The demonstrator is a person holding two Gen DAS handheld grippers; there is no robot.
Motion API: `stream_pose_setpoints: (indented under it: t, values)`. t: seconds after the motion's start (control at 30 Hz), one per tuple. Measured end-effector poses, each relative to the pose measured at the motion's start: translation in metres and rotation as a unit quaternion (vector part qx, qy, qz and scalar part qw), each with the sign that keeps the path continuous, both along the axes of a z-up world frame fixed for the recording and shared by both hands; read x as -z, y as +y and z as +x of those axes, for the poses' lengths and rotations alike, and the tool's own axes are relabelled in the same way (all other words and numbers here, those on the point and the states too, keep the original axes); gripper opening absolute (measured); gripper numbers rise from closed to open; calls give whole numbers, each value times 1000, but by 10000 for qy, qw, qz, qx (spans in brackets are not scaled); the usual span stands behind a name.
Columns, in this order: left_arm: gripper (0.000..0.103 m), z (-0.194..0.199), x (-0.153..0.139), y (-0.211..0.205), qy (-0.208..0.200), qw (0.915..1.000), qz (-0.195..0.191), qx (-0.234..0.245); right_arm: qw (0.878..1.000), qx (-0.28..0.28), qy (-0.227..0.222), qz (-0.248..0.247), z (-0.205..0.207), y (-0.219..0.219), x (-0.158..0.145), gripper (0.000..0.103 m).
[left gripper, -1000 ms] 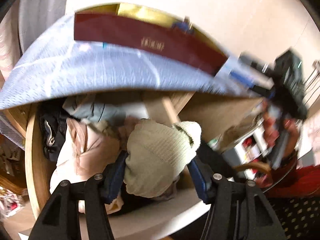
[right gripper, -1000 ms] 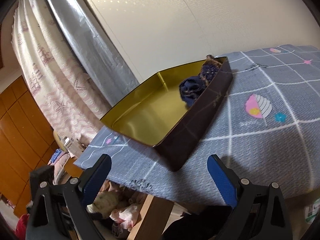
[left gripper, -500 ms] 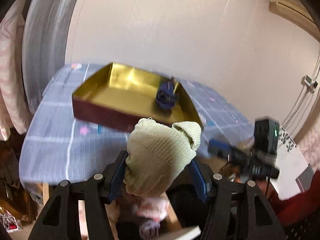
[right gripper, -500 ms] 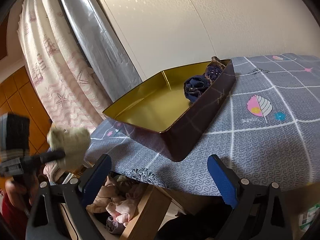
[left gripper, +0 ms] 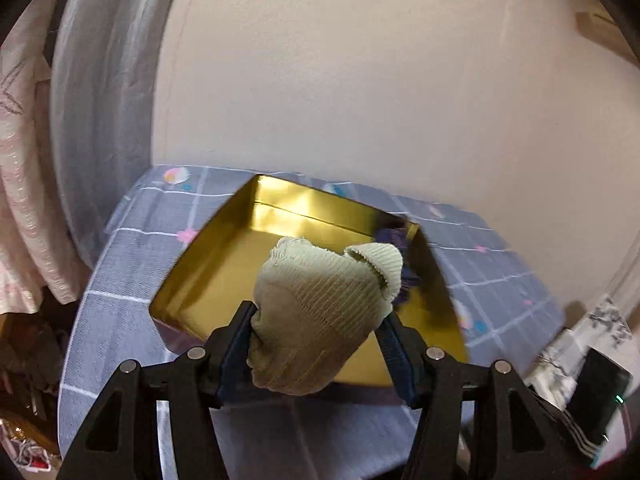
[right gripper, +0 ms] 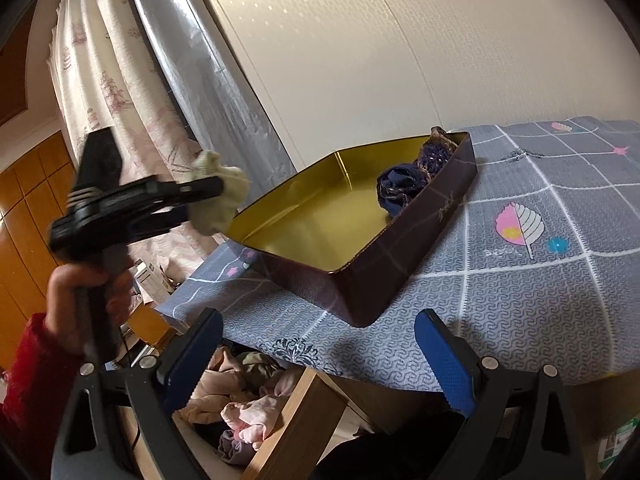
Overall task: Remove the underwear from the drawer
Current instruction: 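Carry the cream knit hat into the gold tray and release it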
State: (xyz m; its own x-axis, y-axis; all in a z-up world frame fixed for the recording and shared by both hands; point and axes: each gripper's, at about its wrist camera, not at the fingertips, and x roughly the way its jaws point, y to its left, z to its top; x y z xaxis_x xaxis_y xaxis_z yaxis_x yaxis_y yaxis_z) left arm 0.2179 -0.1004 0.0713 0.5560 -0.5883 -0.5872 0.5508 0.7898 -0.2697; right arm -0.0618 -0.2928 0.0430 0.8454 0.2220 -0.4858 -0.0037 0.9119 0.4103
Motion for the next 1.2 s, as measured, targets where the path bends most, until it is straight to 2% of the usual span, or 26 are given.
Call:
stream_pose_setpoints:
  t: [0.1, 0.2, 0.33, 0.47, 0.77, 0.93, 1.13, 1.2]
  values:
    - [61, 12, 7, -4, 94, 9999, -20, -139, 10000, -43, 27, 34, 1, 0, 2, 97]
    - [61, 29, 12, -9, 131, 9994, 147, -287, 9999, -69, 64, 77, 2, 0, 4, 97]
    - [61, 50, 23, -12, 111, 9964, 664, -523, 9998, -92, 96, 120, 2, -1, 7, 97]
    - [61, 54, 33, -13, 145, 9916, 1125, -615, 9998, -89, 105, 148, 1, -3, 8, 97]
    - [61, 35, 33, -7, 267, 9890, 1334, -573, 9995, -152, 135, 238, 5, -1, 12, 97]
    - [61, 21, 32, -2, 475, 9879, 1381, -523, 9994, -260, 124, 210, 7, 6, 13, 97]
    - [63, 31, 32, 3, 374, 9832, 1532, -922, 9987, -413, 188, 231, 7, 14, 14, 97]
    - [65, 31, 33, -3, 210, 9791, 1779, -964, 9986, -468, 170, 155, 5, 18, 13, 97]
